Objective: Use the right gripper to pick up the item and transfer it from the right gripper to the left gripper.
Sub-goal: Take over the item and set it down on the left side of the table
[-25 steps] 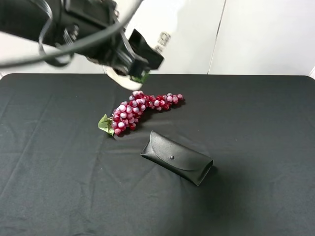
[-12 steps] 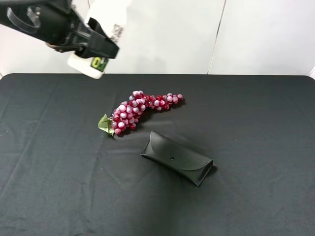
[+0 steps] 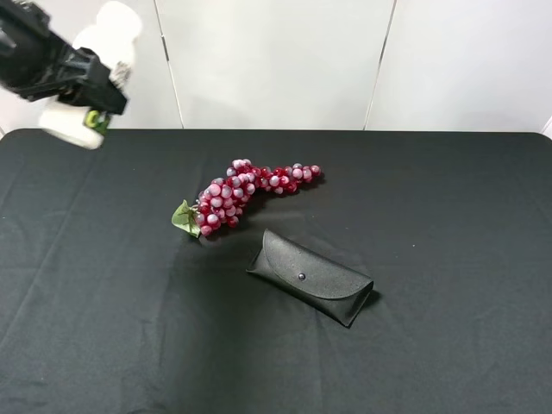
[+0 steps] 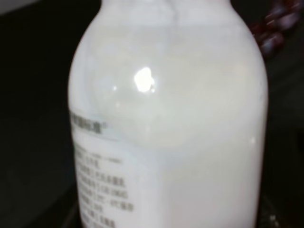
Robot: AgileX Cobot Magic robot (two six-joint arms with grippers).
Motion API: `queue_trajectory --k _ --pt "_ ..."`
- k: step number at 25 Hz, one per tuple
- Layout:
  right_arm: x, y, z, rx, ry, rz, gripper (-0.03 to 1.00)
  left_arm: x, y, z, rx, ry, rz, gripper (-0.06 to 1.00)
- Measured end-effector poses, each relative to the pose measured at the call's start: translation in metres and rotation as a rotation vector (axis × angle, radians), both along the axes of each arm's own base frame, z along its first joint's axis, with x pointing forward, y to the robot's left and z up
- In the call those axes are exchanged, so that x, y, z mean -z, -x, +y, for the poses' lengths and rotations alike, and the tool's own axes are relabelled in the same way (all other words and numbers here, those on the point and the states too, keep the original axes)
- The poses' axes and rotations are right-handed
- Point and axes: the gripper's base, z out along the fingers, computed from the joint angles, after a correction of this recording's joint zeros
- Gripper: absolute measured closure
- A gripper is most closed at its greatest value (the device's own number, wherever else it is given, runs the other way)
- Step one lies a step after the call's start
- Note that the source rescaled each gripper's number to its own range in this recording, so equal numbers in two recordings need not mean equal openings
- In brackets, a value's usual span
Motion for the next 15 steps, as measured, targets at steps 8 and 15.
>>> queue_trajectory --k 8,15 --pt "0.0 0.0 0.0 0.0 0.0 0.0 -0.03 0.012 -0.005 0.031 -0.14 -0.054 0.107 0.92" --pt "0.0 0.0 0.0 0.0 0.0 0.0 -0.03 0.039 -0.021 0.042 -0.186 -0.077 0.215 0.92"
